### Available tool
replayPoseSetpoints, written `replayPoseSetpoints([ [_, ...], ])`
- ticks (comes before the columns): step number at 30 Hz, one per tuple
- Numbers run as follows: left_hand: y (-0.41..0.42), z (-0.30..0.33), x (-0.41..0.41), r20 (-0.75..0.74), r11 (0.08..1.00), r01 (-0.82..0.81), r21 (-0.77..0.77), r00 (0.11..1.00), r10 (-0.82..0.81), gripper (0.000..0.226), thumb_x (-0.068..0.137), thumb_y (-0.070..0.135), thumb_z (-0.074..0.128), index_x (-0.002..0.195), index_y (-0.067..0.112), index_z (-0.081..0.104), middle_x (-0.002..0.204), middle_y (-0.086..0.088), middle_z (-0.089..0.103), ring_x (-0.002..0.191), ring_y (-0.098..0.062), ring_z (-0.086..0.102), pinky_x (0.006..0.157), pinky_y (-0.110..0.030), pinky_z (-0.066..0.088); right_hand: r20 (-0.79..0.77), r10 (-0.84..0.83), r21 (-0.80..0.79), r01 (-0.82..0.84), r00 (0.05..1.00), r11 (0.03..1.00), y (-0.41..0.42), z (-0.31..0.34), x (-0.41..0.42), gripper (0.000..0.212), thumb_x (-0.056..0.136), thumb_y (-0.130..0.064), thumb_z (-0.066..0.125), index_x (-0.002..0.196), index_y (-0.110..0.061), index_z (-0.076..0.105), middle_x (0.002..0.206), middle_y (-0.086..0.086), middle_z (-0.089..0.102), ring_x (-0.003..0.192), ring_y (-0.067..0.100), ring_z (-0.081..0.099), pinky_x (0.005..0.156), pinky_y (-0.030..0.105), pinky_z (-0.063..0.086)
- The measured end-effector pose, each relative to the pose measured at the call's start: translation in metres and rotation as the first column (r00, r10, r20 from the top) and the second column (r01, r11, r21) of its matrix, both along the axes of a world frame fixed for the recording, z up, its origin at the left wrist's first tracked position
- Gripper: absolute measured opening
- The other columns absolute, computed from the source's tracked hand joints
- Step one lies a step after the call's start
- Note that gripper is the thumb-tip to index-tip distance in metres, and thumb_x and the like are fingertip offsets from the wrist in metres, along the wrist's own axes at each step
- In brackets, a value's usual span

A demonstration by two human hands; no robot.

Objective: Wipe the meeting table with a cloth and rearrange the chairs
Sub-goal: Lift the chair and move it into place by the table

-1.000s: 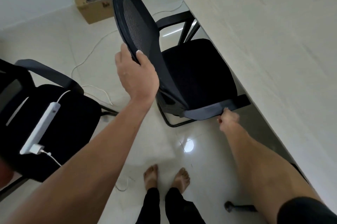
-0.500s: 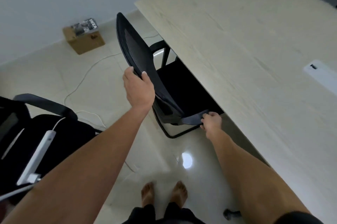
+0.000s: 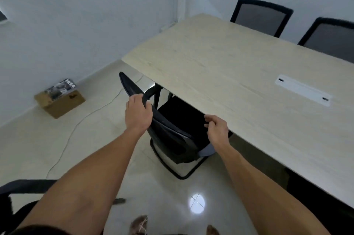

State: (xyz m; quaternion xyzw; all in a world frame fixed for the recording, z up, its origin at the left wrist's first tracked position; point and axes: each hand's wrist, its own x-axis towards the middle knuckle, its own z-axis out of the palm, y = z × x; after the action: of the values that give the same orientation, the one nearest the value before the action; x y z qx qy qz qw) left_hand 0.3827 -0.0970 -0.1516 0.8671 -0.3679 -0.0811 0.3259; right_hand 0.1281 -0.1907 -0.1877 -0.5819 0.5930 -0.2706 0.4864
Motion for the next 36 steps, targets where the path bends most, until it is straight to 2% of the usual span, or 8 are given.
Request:
replayPoseSetpoints([
  [4,-0.008,0.003,0.036,0.043,0.976,0.214,0.044,0.975,-0.216,0.045,0.106,0.032,0.049,0.144,0.008,0.054,0.149,-0.011,0.052,0.137,-0.031,0.048,0.117,-0.049,0.039,0.032,-0.236,-0.005,0.236,0.971,0.972,0.022,0.014,0.024,0.036,0.108,-0.006,0.040,0.100,-0.015,0.074,0.111,0.006,0.073,0.093,0.016,0.071,0.091,0.042,0.058],
  [10,-0.007,0.003,0.074,0.080,0.890,0.435,0.135,0.891,-0.447,0.045,0.106,0.033,0.048,0.143,0.008,0.055,0.152,-0.011,0.053,0.140,-0.033,0.047,0.117,-0.048,0.038,0.126,-0.463,-0.024,0.469,0.878,0.883,0.073,0.033,0.060,0.032,0.107,-0.009,0.042,0.097,-0.018,0.071,0.097,0.006,0.073,0.091,0.023,0.073,0.095,0.050,0.059],
  [14,-0.004,-0.008,0.082,0.122,0.861,0.464,0.206,0.861,-0.493,0.049,0.107,0.038,0.046,0.144,0.007,0.055,0.156,-0.012,0.049,0.147,-0.032,0.041,0.121,-0.049,0.032,0.069,-0.439,-0.069,0.444,0.896,0.894,0.090,0.042,0.086,0.026,0.108,-0.018,0.044,0.106,-0.019,0.070,0.099,-0.001,0.072,0.093,0.016,0.069,0.094,0.044,0.057],
  [17,-0.005,-0.015,0.082,0.128,0.846,0.479,0.235,0.847,-0.516,0.057,0.109,0.044,0.038,0.150,0.007,0.050,0.167,-0.012,0.034,0.158,-0.029,0.024,0.129,-0.049,0.019,-0.003,-0.436,-0.118,0.433,0.900,0.894,0.095,0.040,0.101,0.029,0.108,-0.029,0.045,0.098,-0.014,0.068,0.094,0.006,0.070,0.085,0.020,0.065,0.084,0.042,0.052],
  [22,-0.008,-0.030,0.089,0.213,0.824,0.495,0.276,0.804,-0.555,0.065,0.110,0.049,0.023,0.151,0.007,0.050,0.170,-0.016,0.027,0.161,-0.028,0.011,0.132,-0.048,0.004,-0.165,-0.504,-0.157,0.482,0.848,0.862,0.090,0.031,0.125,0.032,0.110,-0.029,0.040,0.098,-0.014,0.065,0.074,-0.006,0.057,0.069,0.009,0.049,0.111,0.046,0.040],
  [27,-0.020,-0.046,0.082,0.315,0.848,0.489,0.204,0.787,-0.530,0.068,0.106,0.046,0.014,0.139,0.008,0.061,0.160,-0.021,0.043,0.157,-0.034,0.023,0.131,-0.052,0.000,-0.256,-0.596,-0.215,0.557,0.761,0.803,0.075,0.023,0.139,0.033,0.111,-0.030,0.039,0.105,-0.015,0.068,0.080,-0.001,0.056,0.085,0.030,0.054,0.096,0.041,0.041],
  [31,-0.034,-0.051,0.081,0.365,0.860,0.499,0.104,0.785,-0.500,0.061,0.106,0.039,0.021,0.133,0.006,0.065,0.145,-0.019,0.057,0.147,-0.034,0.037,0.131,-0.053,0.004,-0.274,-0.642,-0.216,0.604,0.716,0.767,0.053,0.021,0.141,0.035,0.110,-0.032,0.038,0.100,-0.014,0.066,0.069,-0.005,0.049,0.077,0.028,0.050,0.091,0.044,0.049],
  [36,-0.070,-0.056,0.072,0.386,0.865,0.495,0.089,0.783,-0.488,0.058,0.106,0.038,0.024,0.128,0.006,0.066,0.136,-0.017,0.061,0.140,-0.034,0.042,0.130,-0.053,0.008,-0.336,-0.615,-0.205,0.582,0.713,0.787,0.016,0.020,0.131,0.038,0.110,-0.037,0.036,0.112,-0.017,0.069,0.087,0.002,0.059,0.085,0.029,0.057,0.077,0.037,0.045],
])
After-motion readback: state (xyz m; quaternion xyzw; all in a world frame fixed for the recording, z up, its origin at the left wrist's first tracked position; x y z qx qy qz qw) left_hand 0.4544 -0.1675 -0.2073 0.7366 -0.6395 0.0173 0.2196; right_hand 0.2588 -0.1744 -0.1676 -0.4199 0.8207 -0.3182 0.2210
